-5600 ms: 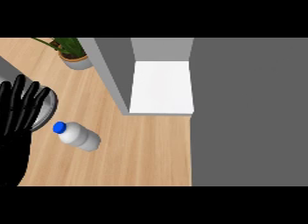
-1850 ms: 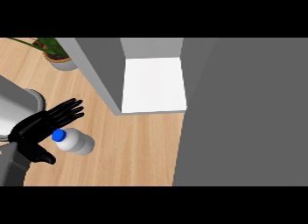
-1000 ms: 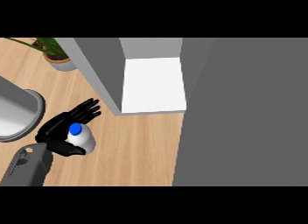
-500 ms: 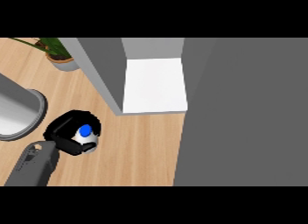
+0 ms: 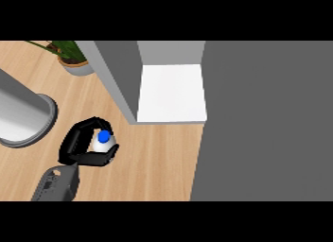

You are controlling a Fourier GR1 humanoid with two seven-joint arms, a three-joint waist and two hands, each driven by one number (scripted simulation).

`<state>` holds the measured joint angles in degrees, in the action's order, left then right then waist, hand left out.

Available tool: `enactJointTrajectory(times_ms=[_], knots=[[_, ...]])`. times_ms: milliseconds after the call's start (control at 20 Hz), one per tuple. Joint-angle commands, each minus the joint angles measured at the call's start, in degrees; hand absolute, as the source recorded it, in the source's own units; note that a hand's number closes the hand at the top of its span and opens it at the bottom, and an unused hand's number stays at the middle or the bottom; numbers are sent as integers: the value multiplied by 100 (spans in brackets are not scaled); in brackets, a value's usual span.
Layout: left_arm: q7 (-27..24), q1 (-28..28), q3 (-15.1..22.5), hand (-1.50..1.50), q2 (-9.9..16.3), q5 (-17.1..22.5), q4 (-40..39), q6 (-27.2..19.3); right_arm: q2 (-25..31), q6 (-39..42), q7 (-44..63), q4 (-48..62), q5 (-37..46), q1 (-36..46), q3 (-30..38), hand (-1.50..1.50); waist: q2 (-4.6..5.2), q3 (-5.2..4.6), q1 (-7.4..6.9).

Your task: Pick up the bottled water, place it into the cabinet and close the cabinet

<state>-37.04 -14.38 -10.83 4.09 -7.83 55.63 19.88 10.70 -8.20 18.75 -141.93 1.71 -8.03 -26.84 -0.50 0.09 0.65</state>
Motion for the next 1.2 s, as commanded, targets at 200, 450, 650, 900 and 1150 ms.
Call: enactJointTrajectory(times_ms=[200,450,650,900,1150], knots=[[-751,-11,987,150,-403,941,-434,-2131,201,76,175,-565,-2,-326,-16,-150,43,-12,16],[-263,-18,2023,150,-405,1883,228,-2760,45,-215,547,-693,280,-8,-73,-150,32,-15,-2],[210,291,2820,150,-408,2501,978,-3057,204,-107,-54,-637,258,-518,-190,-150,12,-8,5],[660,-695,3204,150,-409,2697,894,-4121,233,-70,-72,-485,292,-425,-146,-150,39,-10,38],[1078,-1087,3476,150,-409,2983,988,-4437,373,-33,-212,-774,29,-831,-109,-150,41,-8,42]])
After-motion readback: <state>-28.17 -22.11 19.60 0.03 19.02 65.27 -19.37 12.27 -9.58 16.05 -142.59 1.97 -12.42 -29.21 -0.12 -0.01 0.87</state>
